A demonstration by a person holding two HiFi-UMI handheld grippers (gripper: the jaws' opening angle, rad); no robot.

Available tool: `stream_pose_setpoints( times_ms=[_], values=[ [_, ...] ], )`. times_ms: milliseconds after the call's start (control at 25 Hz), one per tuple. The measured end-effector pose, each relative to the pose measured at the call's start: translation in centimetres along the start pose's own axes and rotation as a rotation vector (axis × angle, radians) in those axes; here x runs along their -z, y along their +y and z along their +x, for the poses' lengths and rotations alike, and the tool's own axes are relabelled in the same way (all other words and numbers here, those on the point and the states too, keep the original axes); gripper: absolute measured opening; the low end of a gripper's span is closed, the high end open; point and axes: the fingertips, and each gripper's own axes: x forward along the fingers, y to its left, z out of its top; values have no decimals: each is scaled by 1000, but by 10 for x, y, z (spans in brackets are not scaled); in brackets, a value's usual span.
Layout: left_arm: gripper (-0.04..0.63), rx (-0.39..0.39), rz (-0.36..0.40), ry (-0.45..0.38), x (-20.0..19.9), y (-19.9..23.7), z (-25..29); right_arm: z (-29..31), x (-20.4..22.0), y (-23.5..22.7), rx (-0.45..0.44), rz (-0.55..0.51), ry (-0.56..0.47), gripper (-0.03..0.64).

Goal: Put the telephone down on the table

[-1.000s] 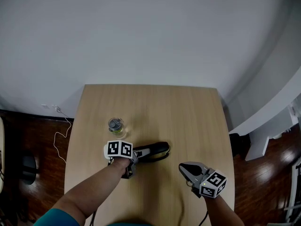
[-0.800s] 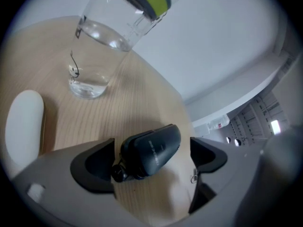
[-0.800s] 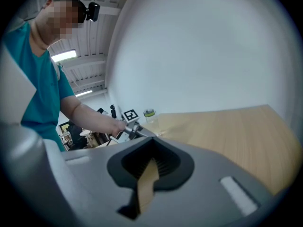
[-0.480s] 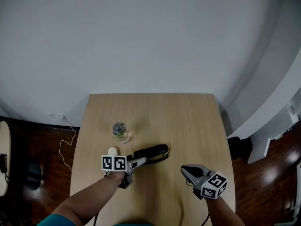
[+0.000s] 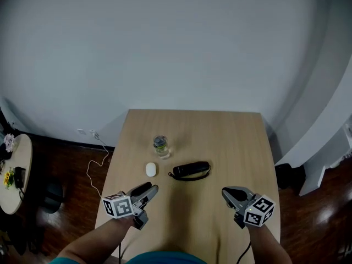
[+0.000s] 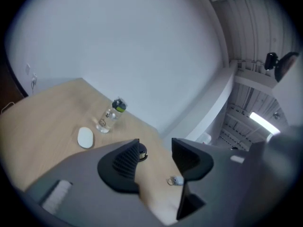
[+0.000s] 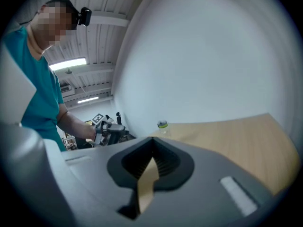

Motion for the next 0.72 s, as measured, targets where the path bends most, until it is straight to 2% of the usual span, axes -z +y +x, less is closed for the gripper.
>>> stream_pose_setpoints(
  times_ms=[120, 200, 280, 360, 600, 720],
  values=[
    [180, 22, 52, -66, -14, -15, -53, -6, -10, 29, 7, -17, -22, 2],
    [147, 24, 53, -102, -22, -20, -86, -9, -12, 54, 22, -26, -30, 2],
    [100, 34, 60, -128, -29, -23, -117, -12, -11, 80, 49, -30, -38, 2],
    [48, 65, 102, -136, -33, -28, -146, -15, -10, 110, 84, -34, -48, 2],
    [17, 168, 240, -121, -47, -59, -245, -15, -7, 220, 140, -47, -95, 2],
    [12, 196, 259, -114, -49, -69, -281, -23, -10, 260, 165, -61, -107, 2]
  ],
)
